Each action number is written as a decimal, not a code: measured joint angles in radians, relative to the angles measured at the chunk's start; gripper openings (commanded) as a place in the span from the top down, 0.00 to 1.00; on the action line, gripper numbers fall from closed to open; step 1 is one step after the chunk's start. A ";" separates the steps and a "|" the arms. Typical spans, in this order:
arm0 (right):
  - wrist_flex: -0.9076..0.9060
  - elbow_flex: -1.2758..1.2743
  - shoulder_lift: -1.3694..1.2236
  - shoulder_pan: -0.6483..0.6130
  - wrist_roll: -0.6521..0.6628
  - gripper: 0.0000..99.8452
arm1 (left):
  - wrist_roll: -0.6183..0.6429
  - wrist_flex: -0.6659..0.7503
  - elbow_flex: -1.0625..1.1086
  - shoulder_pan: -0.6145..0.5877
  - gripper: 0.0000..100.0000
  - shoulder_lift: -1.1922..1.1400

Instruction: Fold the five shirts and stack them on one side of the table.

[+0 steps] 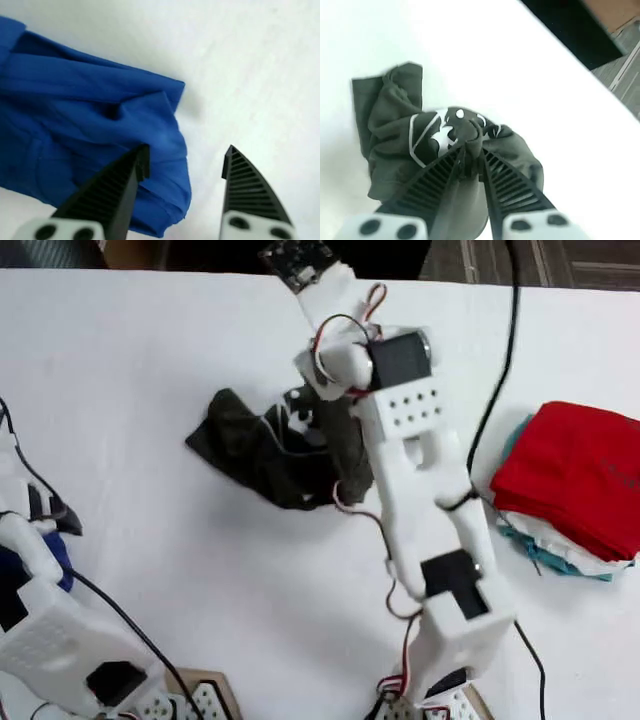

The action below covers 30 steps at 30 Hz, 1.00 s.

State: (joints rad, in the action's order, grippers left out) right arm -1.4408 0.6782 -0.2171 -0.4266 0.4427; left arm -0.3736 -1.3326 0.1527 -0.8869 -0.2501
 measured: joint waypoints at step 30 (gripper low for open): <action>0.100 -0.176 -0.077 -0.011 0.002 0.98 | 0.000 -0.023 0.000 0.081 0.74 0.000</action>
State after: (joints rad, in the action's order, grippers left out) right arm -1.3410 0.5017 -0.2938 -0.4373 0.4442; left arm -0.3736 -1.3556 0.1527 -0.8055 -0.2501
